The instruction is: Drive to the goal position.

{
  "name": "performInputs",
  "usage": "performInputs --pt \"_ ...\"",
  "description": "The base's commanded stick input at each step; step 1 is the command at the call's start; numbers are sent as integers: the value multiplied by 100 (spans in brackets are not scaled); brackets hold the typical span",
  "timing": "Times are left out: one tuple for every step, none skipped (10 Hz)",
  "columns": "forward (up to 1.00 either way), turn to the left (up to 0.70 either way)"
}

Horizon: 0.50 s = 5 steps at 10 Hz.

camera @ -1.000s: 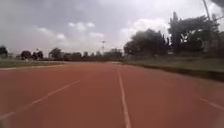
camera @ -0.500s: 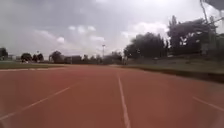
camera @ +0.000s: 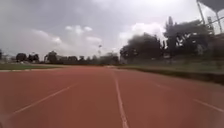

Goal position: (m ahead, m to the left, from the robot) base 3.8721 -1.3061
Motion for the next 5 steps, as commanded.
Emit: performInputs --pt "45 -27" --pt "45 -27" --pt "45 -27" --pt "45 -27" --pt "45 -17"
